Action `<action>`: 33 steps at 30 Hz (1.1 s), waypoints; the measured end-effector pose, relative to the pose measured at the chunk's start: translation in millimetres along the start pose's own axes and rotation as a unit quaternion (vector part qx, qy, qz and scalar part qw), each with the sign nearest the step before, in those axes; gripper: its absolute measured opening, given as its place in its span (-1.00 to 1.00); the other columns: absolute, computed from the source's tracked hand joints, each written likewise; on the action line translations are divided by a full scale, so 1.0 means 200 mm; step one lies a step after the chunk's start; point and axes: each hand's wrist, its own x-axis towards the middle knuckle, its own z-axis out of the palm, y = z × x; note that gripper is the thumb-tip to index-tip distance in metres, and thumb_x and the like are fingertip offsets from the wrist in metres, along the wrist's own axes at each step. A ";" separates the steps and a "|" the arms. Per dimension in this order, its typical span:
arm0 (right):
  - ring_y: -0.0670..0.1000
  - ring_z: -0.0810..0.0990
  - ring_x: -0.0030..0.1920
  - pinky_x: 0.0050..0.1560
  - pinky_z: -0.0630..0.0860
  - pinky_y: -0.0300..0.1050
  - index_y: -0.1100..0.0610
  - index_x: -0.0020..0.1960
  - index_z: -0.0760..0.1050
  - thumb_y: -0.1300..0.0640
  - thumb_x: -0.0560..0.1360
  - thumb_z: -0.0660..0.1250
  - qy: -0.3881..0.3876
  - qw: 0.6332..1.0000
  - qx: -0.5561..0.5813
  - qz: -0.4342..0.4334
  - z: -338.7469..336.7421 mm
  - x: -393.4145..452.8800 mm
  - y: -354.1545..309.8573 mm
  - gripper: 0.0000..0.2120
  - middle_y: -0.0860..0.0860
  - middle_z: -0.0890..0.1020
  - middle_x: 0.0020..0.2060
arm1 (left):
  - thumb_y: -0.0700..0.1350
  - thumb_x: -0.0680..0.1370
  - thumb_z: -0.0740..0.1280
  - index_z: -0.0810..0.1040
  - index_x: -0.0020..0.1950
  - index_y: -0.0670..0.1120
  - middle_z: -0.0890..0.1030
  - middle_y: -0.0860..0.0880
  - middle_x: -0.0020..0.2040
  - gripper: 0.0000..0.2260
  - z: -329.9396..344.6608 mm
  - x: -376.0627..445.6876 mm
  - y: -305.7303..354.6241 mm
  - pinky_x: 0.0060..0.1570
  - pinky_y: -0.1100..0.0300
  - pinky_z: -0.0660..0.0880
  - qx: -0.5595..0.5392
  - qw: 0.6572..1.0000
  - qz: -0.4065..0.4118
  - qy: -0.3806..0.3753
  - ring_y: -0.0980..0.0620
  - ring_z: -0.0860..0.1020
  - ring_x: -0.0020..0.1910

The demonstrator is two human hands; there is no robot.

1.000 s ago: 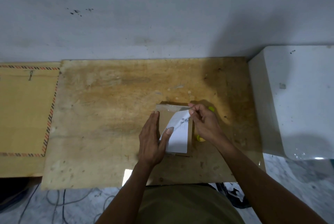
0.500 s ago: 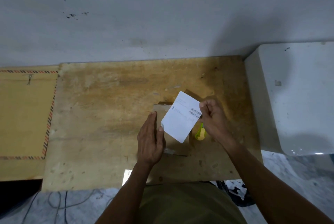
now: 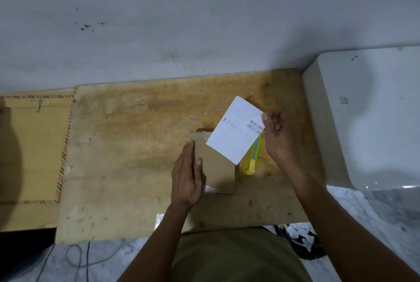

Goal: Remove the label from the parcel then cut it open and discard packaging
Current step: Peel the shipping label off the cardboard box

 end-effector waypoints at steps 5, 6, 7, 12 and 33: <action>-0.06 0.58 -0.24 -0.11 0.61 0.25 -0.01 -0.08 0.47 0.01 0.58 0.32 -0.010 1.000 0.011 -0.016 -0.03 0.01 -0.05 -0.91 -0.29 0.51 -0.42 | -0.01 0.69 0.08 0.23 0.58 -0.11 0.32 -0.04 0.56 -0.54 0.01 0.00 0.00 0.47 0.14 0.24 0.007 1.000 0.006 0.004 0.04 0.25 0.54; -0.07 0.57 -0.25 -0.12 0.61 0.24 -0.05 -0.11 0.46 0.01 0.58 0.31 -0.017 1.000 0.010 -0.018 -0.03 0.01 -0.06 -0.90 -0.31 0.51 -0.42 | -0.01 0.69 0.07 0.22 0.58 -0.11 0.31 -0.05 0.56 -0.54 0.01 0.00 0.00 0.46 0.08 0.26 0.013 1.000 0.006 0.002 0.00 0.24 0.55; -0.08 0.56 -0.25 -0.11 0.61 0.23 -0.08 -0.13 0.45 0.01 0.58 0.30 -0.021 1.000 0.006 -0.021 -0.03 0.00 -0.07 -0.88 -0.33 0.51 -0.41 | 0.00 0.69 0.06 0.21 0.59 -0.09 0.30 -0.05 0.56 -0.53 0.01 0.00 0.00 0.45 0.04 0.28 0.019 1.000 0.001 0.000 -0.02 0.22 0.56; -0.06 0.57 -0.22 -0.09 0.59 0.22 -0.03 -0.16 0.46 0.07 0.58 0.31 -0.039 0.998 0.028 -0.027 0.00 -0.04 -0.09 -0.86 -0.14 0.53 -0.33 | 0.08 0.69 0.01 0.26 0.56 -0.01 0.28 -0.03 0.57 -0.54 -0.03 0.01 0.05 0.44 -0.15 0.30 -0.019 0.999 -0.033 0.015 -0.01 0.16 0.58; 0.21 0.68 -0.14 -0.16 0.62 0.32 0.00 -0.06 0.54 0.15 0.53 0.40 -0.084 0.990 0.095 -0.062 0.16 -0.32 -0.42 -0.93 0.06 0.67 -0.29 | -0.13 0.60 0.33 0.54 0.29 0.07 0.65 0.15 0.07 -0.73 -0.61 0.17 0.35 -0.15 0.39 0.44 -0.158 0.980 0.114 0.033 0.20 0.59 -0.05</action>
